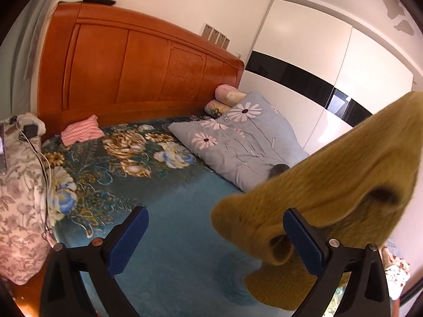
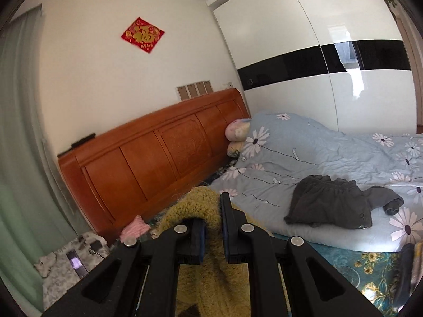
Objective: Fold clothes
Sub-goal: 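Carry the sweater with the right tool and lower it onto the teal blanket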
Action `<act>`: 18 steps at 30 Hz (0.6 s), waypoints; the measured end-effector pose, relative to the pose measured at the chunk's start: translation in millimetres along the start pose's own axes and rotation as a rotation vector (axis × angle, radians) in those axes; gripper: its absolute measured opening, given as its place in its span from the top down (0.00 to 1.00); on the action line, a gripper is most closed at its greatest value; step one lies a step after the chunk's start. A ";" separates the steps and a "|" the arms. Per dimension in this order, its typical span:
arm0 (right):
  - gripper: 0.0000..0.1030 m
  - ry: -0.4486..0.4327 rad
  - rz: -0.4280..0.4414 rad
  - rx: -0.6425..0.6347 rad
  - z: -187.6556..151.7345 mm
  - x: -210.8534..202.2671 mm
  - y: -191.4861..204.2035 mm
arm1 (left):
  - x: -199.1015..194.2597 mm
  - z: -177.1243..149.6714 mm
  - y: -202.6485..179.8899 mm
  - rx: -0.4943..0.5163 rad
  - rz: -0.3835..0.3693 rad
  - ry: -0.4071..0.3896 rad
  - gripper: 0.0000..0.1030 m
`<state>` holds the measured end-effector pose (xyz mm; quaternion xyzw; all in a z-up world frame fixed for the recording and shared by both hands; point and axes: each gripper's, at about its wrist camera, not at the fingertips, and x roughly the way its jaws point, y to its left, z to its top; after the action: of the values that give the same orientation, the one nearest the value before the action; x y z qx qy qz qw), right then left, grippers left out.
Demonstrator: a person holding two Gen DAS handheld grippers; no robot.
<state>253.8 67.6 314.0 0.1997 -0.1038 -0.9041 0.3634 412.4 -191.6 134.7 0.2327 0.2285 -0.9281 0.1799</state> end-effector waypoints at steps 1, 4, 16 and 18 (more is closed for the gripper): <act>0.90 -0.021 0.022 0.012 5.0 -7.5 -4.4 | -0.6 1.1 1.0 0.004 0.005 -0.003 0.00; 0.90 -0.046 0.000 0.023 7.1 -18.0 -33.7 | 2.3 0.6 2.3 0.022 0.026 0.005 0.00; 0.90 0.502 -0.502 0.246 -201.8 47.6 -264.9 | 58.9 -29.7 -8.7 0.082 0.087 0.188 0.00; 0.90 0.525 -0.545 0.306 -224.7 38.1 -291.7 | 65.5 -33.4 -12.5 0.082 0.070 0.216 0.00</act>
<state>147.3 239.7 4.2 0.4956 -0.0841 -0.8597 0.0907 364.4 -179.2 79.0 0.3462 0.1999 -0.8994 0.1770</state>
